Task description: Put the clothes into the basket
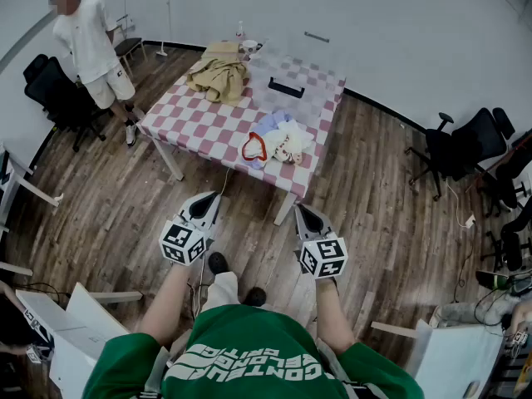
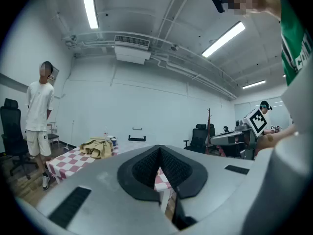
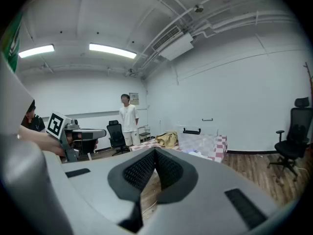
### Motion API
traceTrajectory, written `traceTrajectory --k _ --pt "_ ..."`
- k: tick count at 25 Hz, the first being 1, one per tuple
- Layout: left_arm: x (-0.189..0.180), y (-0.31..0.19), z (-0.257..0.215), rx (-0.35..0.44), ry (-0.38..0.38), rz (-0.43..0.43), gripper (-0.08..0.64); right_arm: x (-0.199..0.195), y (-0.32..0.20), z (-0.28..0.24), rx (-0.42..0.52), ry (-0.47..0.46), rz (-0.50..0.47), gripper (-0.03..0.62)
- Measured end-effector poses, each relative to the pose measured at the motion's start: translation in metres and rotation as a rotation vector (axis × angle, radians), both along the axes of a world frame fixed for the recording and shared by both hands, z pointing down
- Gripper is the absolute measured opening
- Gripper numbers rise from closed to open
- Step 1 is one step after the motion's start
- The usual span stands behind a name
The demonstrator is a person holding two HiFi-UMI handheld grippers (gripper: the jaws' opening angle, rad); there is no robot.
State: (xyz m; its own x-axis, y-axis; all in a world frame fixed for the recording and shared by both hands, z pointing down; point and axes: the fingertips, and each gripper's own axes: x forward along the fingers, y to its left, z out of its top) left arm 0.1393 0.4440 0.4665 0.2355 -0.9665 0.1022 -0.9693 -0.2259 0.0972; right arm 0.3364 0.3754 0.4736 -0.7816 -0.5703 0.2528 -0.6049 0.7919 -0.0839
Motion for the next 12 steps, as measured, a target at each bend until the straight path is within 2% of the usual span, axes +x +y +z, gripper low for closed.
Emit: traceTrajectory --k 12 --pt "-0.034 -0.033 0.005 0.001 0.021 0.017 0.003 -0.029 -0.03 0.003 -0.017 0.0 0.025 0.008"
